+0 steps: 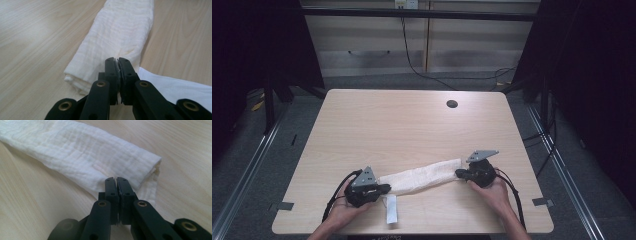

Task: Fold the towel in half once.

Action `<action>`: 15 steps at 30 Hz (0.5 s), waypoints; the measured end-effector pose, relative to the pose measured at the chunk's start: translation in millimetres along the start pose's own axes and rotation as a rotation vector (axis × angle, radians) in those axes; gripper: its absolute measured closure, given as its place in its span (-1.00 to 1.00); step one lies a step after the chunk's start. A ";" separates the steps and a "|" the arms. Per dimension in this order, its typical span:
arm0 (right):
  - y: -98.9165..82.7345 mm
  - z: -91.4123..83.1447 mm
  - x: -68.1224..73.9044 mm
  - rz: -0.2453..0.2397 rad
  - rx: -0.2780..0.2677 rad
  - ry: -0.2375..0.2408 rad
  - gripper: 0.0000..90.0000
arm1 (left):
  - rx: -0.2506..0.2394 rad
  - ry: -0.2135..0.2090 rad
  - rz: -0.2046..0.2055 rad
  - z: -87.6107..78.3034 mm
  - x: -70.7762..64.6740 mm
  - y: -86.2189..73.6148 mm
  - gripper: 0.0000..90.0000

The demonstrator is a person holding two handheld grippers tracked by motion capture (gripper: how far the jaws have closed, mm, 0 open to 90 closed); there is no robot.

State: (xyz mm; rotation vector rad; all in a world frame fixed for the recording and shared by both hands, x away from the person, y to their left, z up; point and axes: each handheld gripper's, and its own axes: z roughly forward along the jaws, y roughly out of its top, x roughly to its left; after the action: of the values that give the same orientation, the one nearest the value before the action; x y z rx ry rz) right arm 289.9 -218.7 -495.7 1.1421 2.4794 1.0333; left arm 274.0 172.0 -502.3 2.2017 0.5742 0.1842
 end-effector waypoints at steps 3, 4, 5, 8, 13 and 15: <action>-3.3 -2.3 1.9 0.007 -0.006 -0.002 0.96 | 0.000 0.010 -0.012 1.5 4.7 1.5 0.92; -4.7 -2.4 1.9 0.006 -0.016 0.004 0.96 | -0.003 0.009 -0.014 2.3 6.9 1.8 0.92; -5.3 -2.9 1.7 0.010 -0.017 0.001 0.95 | -0.010 0.008 -0.022 3.0 8.3 1.7 0.92; -6.8 -3.3 1.8 0.021 -0.024 0.010 0.95 | -0.020 0.010 -0.051 4.4 13.6 1.9 0.92; -6.9 -3.0 3.5 0.018 -0.027 0.006 0.95 | -0.016 0.028 -0.067 9.0 22.0 6.7 0.92; -7.0 -3.2 3.0 0.024 -0.026 0.008 0.95 | -0.018 0.036 -0.078 10.5 26.0 8.0 0.92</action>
State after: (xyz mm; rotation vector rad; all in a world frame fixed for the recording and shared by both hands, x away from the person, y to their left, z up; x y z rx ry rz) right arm 282.3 -221.2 -497.9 1.1654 2.4574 1.0755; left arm 303.0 172.4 -504.5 2.1589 0.6744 0.1880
